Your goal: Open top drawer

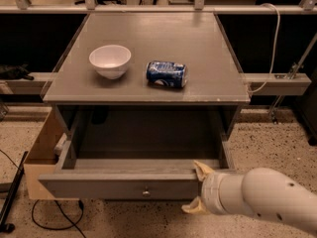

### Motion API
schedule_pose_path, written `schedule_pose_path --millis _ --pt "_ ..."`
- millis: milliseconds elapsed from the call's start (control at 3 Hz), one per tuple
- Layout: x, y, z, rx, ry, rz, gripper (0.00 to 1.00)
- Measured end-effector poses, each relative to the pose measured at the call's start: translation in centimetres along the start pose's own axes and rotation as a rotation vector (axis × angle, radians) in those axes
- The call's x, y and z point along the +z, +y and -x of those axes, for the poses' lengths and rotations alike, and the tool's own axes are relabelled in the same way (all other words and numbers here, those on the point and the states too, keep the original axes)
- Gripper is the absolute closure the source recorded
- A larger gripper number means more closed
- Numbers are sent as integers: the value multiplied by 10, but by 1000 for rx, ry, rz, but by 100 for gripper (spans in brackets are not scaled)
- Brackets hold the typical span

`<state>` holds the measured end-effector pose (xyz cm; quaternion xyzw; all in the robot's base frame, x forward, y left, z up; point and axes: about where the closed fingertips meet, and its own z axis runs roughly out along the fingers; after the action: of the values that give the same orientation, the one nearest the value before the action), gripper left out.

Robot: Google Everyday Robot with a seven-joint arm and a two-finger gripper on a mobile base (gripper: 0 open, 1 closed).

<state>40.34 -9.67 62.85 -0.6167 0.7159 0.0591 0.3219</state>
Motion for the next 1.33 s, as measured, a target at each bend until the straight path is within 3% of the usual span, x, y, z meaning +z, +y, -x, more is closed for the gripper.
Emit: schedule_pose_path --millis 333,667,1000,1333 --pt "-10 25 3 -31 -16 20 63" --pt "-15 22 6 -31 -16 20 86" --pt "-17 21 8 -31 -16 21 100" --pt "-20 26 5 -25 -16 19 100"
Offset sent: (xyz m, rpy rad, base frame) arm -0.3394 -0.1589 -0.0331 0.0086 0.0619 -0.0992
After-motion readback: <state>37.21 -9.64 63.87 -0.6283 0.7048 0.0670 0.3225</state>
